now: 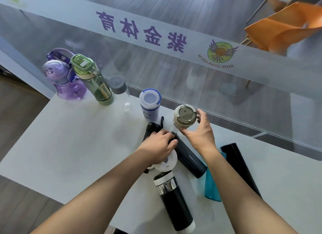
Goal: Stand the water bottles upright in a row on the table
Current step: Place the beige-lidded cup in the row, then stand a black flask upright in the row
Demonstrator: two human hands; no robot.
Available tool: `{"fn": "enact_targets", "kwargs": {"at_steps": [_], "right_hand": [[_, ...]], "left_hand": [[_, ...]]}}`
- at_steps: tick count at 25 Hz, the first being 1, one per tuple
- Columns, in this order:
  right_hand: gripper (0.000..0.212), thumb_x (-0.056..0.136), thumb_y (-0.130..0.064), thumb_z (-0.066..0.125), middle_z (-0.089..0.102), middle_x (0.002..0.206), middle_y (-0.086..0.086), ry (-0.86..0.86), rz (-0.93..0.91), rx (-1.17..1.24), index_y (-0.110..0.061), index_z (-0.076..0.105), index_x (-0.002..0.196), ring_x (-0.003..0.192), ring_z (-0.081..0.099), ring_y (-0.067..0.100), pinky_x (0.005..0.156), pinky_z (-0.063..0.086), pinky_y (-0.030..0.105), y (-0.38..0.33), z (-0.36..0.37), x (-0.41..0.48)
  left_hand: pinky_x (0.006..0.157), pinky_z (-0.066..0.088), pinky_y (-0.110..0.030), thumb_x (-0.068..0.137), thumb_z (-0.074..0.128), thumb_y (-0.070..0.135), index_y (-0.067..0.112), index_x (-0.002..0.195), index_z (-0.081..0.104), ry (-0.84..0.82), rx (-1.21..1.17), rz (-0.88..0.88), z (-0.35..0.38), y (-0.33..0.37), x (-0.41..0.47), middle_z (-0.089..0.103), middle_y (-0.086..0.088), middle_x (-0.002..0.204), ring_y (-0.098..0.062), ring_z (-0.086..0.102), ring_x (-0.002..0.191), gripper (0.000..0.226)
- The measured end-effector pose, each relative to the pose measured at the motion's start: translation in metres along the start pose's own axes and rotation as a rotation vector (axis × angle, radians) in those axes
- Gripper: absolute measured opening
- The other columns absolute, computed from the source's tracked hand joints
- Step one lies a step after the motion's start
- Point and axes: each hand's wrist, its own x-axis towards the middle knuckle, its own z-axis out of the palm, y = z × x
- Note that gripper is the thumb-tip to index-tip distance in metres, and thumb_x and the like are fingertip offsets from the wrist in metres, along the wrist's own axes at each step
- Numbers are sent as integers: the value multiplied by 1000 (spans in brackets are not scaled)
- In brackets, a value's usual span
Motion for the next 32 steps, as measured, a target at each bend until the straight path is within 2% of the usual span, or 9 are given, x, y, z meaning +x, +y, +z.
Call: {"fn": "enact_targets", "kwargs": {"at_steps": [5, 10, 15, 20, 22, 26, 32], "right_hand": [[89, 79, -33, 83, 51, 145, 2, 70, 53, -66, -26, 33, 152, 133, 49, 18, 112, 40, 35, -2, -38, -41], [78, 82, -32, 80, 55, 138, 5, 180, 97, -106, -20, 41, 148, 125, 56, 22, 108, 45, 39, 13, -67, -91], [61, 89, -35, 70, 56, 134, 1, 243, 129, -169, -21, 48, 143, 121, 57, 20, 106, 44, 37, 34, -90, -134], [55, 90, -33, 67, 57, 135, 1, 226, 124, -198, -21, 52, 141, 120, 58, 21, 105, 46, 38, 72, -110, -152], [54, 91, -33, 66, 56, 135, 0, 192, 152, -196, -23, 52, 142, 118, 59, 22, 104, 45, 37, 89, -117, -153], [54, 91, -34, 64, 56, 136, -1, 57, 159, -214, -27, 50, 143, 118, 58, 22, 105, 43, 36, 130, -138, -140], [59, 92, -37, 63, 54, 139, 1, -128, 131, -285, -27, 45, 147, 124, 56, 24, 106, 42, 37, 180, -148, -99]], "left_hand": [[103, 39, -45, 100, 31, 50, 32, 129, 52, 94, 60, 102, -7, 17, -26, 48, 5, 137, -27, 47, 118, 41], [98, 42, -42, 87, 16, 61, 33, 126, 54, 157, 166, 229, -2, 46, -38, 51, 9, 136, -25, 50, 118, 62], [102, 37, -41, 99, 35, 51, 31, 133, 52, 228, 285, 385, 14, 80, -43, 48, 6, 143, -23, 46, 126, 43], [104, 35, -40, 95, 39, 47, 30, 132, 51, 293, 377, 443, 50, 110, -55, 48, 2, 144, -22, 42, 132, 43], [105, 35, -41, 92, 41, 48, 30, 135, 47, 300, 409, 406, 68, 118, -53, 47, 0, 145, -23, 41, 134, 47], [112, 29, -44, 91, 50, 49, 34, 148, 26, 193, 394, 262, 105, 149, -28, 26, -2, 157, -27, 25, 143, 64], [113, 33, -50, 84, 67, 47, 37, 152, 7, 138, 287, 14, 148, 170, 28, 5, -2, 164, -34, 16, 146, 91]]}}
